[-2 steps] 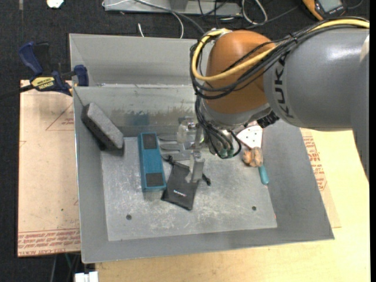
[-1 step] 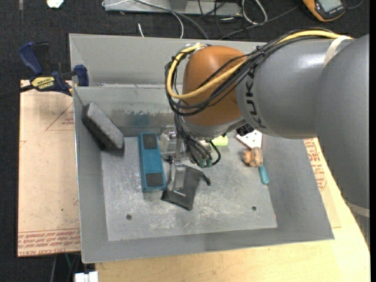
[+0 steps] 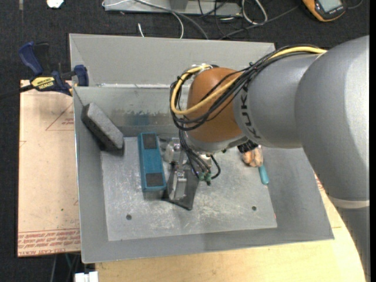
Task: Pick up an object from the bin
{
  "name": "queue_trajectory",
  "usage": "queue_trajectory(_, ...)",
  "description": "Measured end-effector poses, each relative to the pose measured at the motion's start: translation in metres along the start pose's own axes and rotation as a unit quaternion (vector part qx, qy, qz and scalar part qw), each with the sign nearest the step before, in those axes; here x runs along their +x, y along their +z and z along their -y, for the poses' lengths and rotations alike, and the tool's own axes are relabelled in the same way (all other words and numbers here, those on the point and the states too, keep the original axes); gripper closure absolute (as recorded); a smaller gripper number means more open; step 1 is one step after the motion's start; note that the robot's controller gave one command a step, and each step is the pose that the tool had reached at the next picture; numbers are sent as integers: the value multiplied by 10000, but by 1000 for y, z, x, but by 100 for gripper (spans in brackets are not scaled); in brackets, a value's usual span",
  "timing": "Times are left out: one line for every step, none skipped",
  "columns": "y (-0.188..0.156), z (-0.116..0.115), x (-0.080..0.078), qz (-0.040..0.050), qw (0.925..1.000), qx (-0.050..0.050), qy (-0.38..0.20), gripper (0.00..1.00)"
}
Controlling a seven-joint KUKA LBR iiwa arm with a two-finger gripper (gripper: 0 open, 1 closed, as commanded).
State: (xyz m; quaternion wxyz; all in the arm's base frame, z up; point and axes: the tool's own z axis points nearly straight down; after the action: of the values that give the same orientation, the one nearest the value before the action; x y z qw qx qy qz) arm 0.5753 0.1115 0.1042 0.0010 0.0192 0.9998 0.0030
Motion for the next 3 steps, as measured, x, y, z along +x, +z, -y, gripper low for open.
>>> queue_trajectory(47, 10, 3, -39, 10000, 6, 87, 0)
queue_trajectory(33, 1, 5, -14, 9832, -1, -1823, 100)
queue_trajectory(33, 1, 5, -14, 9832, -2, -1823, 100)
